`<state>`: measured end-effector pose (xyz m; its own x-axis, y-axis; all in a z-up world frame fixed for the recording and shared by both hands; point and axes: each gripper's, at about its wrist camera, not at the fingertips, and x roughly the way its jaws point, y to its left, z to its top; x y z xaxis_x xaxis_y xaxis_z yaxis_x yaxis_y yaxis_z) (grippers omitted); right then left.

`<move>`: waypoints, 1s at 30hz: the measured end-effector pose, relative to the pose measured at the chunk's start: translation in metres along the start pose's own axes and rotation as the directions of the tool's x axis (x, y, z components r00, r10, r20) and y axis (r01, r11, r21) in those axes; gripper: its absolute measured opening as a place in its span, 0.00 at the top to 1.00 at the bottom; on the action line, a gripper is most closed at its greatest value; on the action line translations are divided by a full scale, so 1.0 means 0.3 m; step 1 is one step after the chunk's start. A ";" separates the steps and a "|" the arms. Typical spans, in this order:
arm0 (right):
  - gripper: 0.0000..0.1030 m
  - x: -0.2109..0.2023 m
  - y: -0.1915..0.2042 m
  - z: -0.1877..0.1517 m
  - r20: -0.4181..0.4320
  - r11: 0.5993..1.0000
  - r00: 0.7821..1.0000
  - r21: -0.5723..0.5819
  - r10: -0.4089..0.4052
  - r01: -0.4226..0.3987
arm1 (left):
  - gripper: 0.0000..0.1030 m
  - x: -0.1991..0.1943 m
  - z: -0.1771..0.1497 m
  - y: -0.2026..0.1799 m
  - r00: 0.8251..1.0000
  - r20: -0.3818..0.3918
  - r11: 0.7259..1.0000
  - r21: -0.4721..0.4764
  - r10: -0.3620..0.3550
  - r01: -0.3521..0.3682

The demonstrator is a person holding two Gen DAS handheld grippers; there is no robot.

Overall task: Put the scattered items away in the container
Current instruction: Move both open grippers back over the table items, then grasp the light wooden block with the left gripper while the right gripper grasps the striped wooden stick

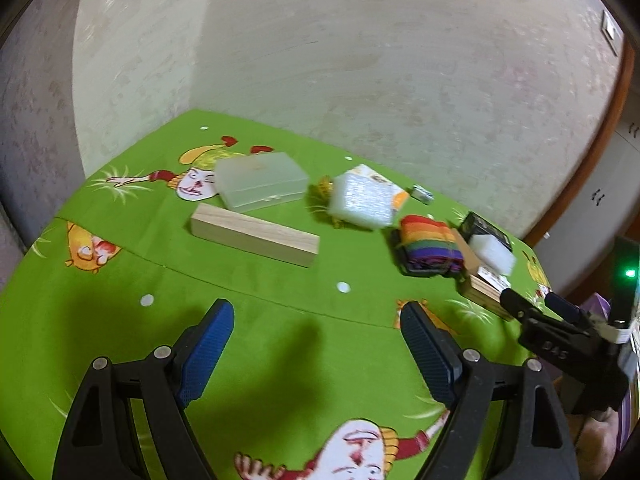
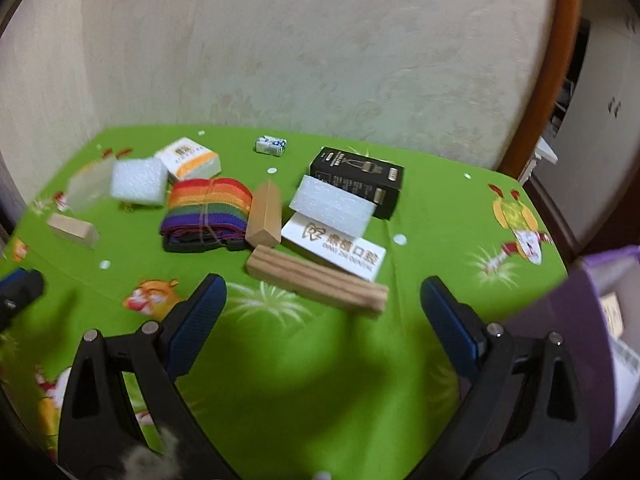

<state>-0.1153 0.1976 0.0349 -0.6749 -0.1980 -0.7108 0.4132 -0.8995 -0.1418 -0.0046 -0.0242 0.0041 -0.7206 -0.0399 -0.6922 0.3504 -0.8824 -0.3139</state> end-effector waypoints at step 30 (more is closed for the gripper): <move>0.09 0.071 0.067 -0.052 -0.138 0.984 0.978 -0.064 0.157 -0.167 | 0.17 0.154 0.109 0.117 0.993 -0.061 0.952 -0.283 0.102 -0.115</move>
<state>-0.1119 0.1814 0.0062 -0.5109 -0.2814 -0.8123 0.5585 -0.8270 -0.0648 -0.0451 -0.0723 -0.0176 -0.6434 -0.1006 -0.7589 0.5855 -0.7033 -0.4031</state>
